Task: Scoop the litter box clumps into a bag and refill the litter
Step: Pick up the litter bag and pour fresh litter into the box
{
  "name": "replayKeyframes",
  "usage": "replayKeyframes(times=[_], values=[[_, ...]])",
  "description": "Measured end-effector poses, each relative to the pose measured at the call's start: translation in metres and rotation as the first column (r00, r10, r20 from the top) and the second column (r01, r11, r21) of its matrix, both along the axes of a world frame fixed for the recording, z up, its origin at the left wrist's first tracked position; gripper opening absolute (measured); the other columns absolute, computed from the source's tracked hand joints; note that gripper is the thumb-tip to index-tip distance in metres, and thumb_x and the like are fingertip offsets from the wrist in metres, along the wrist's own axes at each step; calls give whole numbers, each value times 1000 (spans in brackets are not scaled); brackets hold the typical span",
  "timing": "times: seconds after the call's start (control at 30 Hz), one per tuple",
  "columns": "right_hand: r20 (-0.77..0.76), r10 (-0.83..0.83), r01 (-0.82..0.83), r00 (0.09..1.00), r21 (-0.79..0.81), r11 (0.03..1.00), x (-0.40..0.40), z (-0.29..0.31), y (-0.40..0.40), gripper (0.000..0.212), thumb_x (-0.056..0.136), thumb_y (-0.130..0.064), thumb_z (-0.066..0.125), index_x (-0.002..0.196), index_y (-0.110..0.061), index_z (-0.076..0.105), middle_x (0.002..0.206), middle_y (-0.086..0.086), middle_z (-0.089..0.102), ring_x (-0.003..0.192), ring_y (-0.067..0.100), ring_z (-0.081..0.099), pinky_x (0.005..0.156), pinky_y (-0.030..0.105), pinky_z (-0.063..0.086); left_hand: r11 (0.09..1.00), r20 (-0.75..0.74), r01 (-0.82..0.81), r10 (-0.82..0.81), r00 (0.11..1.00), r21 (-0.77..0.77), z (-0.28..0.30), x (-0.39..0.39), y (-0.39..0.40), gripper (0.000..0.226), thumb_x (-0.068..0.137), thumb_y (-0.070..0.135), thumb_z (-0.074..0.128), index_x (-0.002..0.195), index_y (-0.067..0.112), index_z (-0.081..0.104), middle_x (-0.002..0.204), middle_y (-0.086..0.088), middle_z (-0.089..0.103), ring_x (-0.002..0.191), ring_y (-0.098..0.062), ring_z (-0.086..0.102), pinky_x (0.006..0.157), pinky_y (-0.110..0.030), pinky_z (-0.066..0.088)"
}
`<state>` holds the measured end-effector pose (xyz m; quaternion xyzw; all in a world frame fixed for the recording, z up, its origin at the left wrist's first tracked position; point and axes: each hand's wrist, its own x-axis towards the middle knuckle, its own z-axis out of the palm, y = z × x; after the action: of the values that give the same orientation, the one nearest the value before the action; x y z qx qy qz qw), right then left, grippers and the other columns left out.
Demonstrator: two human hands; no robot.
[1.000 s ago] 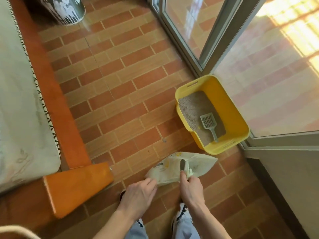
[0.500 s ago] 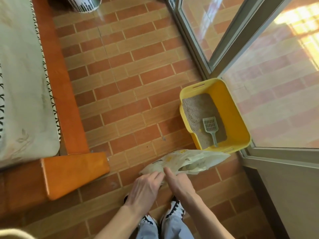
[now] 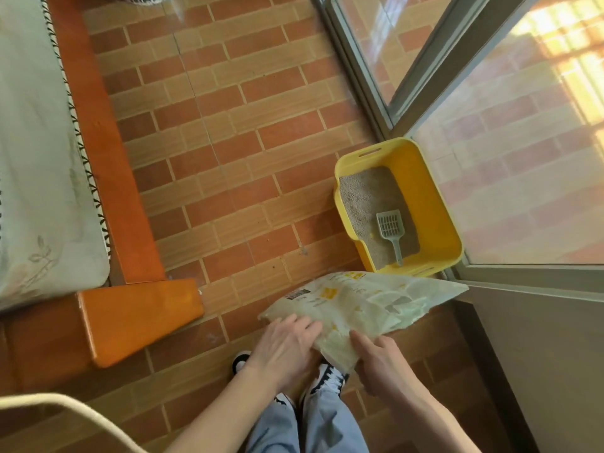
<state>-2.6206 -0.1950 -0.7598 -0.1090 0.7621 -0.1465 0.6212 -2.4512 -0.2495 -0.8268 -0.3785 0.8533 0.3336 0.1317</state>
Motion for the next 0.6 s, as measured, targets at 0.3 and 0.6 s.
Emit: replayKeyframes(times=[0.3,0.6], values=[[-195,-92,67,976,-131,989,4,24,2,88,81,-90,37,66,-6,61,59,14,59,53,13,47,58,33,39,998,-31,-61,60,998,-34,14,-37,0,23,100,2,38,95,19,54,95,-2,65,87,-21,59,84,-36,50],[-616,159,-203,771,-1,979,28,11,-7,59,103,-56,26,66,-17,50,80,11,69,76,30,67,71,37,53,994,-10,-101,101,995,-36,17,-35,16,24,85,5,67,81,24,53,72,3,62,67,-20,59,59,-30,40]])
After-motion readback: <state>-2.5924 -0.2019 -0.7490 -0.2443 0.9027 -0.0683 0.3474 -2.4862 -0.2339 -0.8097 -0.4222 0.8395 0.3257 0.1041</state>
